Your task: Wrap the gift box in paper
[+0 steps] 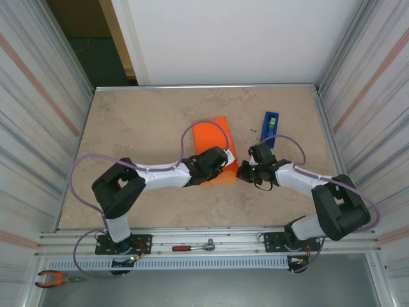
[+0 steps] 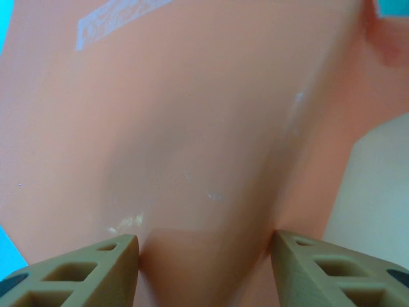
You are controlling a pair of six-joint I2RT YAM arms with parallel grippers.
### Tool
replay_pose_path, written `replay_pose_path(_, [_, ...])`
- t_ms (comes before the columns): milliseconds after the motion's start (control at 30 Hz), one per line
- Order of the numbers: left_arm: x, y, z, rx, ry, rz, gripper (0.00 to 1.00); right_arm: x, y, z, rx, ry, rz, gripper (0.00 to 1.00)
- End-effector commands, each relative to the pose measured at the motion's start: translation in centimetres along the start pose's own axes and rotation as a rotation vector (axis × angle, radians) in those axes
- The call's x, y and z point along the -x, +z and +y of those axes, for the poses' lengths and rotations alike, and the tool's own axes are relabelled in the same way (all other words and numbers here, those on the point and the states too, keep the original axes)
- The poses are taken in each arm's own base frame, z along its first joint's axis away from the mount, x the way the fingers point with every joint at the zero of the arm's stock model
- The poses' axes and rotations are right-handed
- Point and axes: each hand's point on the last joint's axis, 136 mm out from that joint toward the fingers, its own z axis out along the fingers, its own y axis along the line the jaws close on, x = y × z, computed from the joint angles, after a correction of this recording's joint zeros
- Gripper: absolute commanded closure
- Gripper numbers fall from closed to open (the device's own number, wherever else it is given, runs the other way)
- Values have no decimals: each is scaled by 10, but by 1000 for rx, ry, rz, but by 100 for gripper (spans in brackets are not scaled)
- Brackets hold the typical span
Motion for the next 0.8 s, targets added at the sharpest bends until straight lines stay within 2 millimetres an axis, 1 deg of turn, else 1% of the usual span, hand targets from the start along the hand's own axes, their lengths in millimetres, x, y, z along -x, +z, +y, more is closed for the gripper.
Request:
replay_pose_path(0, [-22, 12, -24, -64, 54, 69, 45, 10, -10, 29, 105, -3, -26, 100])
replay_pose_path(133, [-21, 12, -25, -68, 53, 66, 45, 12, -8, 41, 160, 11, -28, 100])
replay_pose_path(333, [-19, 13, -26, -71, 52, 61, 45, 15, 3, 56, 219, 22, -59, 100])
replay_pose_path(467, [-16, 13, -29, -74, 58, 57, 45, 16, 16, 63, 237, 30, -73, 100])
replay_pose_path(600, [-15, 13, -30, -75, 60, 55, 45, 13, 31, 64, 242, 42, -64, 99])
replay_pose_path(667, [-17, 13, -30, -76, 60, 57, 45, 12, 34, 64, 245, 48, -54, 80])
replay_pose_path(767, [-16, 13, -30, -74, 60, 55, 45, 9, 30, 62, 251, 43, -46, 66])
